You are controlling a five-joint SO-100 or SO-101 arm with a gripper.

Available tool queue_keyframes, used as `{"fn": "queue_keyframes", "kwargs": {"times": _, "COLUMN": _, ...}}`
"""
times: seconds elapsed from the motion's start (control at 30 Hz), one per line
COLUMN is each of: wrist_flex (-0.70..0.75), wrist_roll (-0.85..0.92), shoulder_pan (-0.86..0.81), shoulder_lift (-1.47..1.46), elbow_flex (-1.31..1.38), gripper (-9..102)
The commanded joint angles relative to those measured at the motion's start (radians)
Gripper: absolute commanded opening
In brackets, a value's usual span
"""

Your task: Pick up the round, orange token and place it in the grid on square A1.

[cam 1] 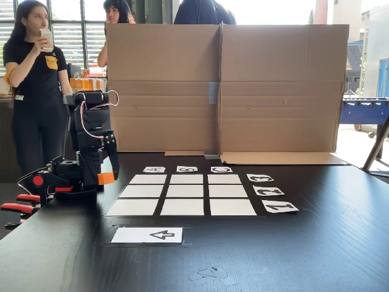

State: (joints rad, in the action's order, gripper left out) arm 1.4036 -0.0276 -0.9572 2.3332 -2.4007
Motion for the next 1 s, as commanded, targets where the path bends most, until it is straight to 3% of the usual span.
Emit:
{"fn": "queue_keyframes", "kwargs": {"times": 0.0, "wrist_flex": -0.08, "wrist_roll": 0.005, "shoulder_pan": 0.025, "shoulder_lift": 0.02, "elbow_flex": -0.038, "gripper": 7}}
{"fn": "queue_keyframes", "kwargs": {"times": 0.47, "wrist_flex": -0.267, "wrist_roll": -0.028, "shoulder_pan": 0.115, "shoulder_lift": -0.334, "elbow_flex": -0.017, "gripper": 7}}
{"fn": "queue_keyframes", "kwargs": {"times": 0.97, "wrist_flex": -0.316, "wrist_roll": -0.066, "shoulder_pan": 0.202, "shoulder_lift": -0.43, "elbow_flex": 0.055, "gripper": 7}}
